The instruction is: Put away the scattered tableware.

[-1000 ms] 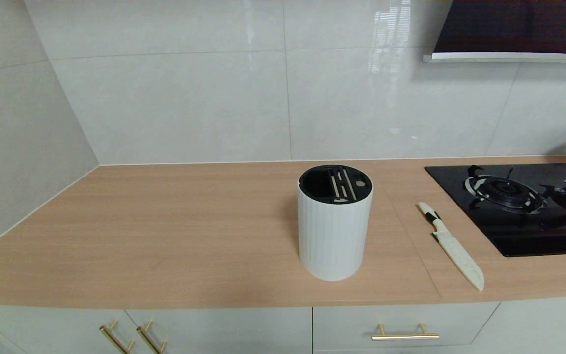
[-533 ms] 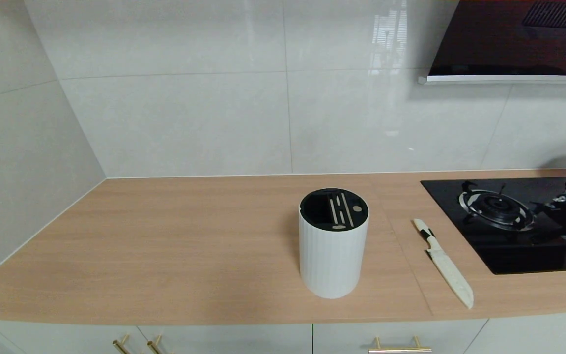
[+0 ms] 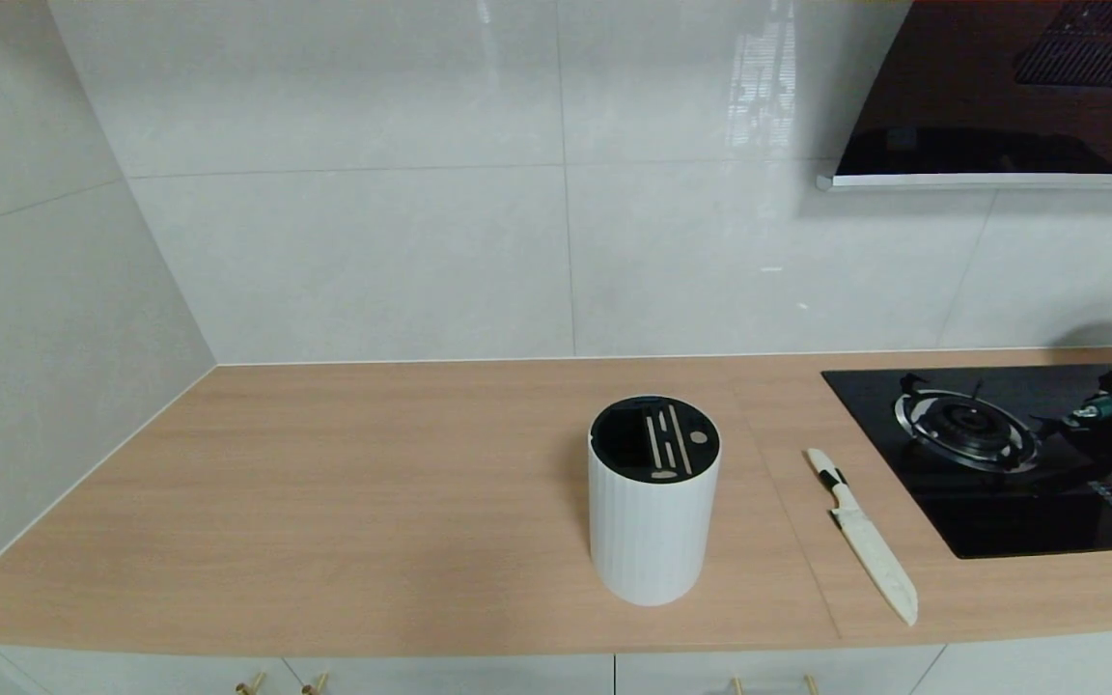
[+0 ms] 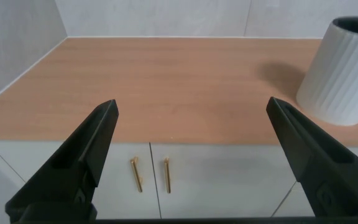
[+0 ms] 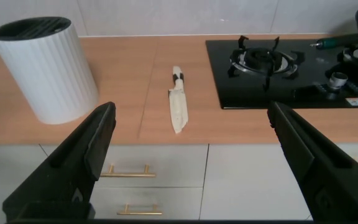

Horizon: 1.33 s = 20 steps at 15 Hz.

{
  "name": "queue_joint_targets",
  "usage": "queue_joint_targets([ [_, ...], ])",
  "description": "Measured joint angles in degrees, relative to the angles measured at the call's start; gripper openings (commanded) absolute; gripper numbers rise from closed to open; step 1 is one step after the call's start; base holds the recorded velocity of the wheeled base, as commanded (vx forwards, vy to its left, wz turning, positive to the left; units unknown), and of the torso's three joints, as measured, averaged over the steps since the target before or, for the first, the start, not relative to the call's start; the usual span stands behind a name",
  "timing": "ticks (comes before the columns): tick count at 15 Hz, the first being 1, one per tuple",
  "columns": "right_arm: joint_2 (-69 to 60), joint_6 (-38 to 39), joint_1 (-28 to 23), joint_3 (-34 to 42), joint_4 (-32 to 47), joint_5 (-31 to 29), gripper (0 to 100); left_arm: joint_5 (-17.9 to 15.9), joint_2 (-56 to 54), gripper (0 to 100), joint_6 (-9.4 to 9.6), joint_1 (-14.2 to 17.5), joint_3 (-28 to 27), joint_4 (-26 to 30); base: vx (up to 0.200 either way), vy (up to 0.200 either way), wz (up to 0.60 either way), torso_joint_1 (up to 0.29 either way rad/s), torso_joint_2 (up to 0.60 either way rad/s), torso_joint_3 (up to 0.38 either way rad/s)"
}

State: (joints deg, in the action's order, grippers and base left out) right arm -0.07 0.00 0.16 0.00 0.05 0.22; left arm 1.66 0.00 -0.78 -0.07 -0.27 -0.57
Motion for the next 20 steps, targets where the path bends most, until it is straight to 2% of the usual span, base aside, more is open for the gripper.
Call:
queue_joint_targets([
  [5, 0.1, -1.4, 0.0, -0.4, 0.0, 0.6, 100, 0.0, 0.0, 100, 0.02, 0.0, 0.0, 0.0, 0.0, 0.0, 0.0, 0.0, 0.0, 0.0],
  [9, 7.8, -0.2, 0.3, -11.5, 0.5, 2.9, 100, 0.0, 0.0, 100, -0.04, 0.0, 0.0, 0.0, 0.0, 0.0, 0.0, 0.0, 0.0, 0.0],
  [15, 41.8, 0.1, 1.5, -23.7, -2.1, 3.4, 100, 0.0, 0.0, 100, -0.09, 0.0, 0.0, 0.0, 0.0, 0.0, 0.0, 0.0, 0.0, 0.0],
  [20, 71.2, 0.1, 5.0, -32.2, -12.6, 3.2, 100, 0.0, 0.0, 100, 0.0, 0.0, 0.0, 0.0, 0.0, 0.0, 0.0, 0.0, 0.0, 0.0],
])
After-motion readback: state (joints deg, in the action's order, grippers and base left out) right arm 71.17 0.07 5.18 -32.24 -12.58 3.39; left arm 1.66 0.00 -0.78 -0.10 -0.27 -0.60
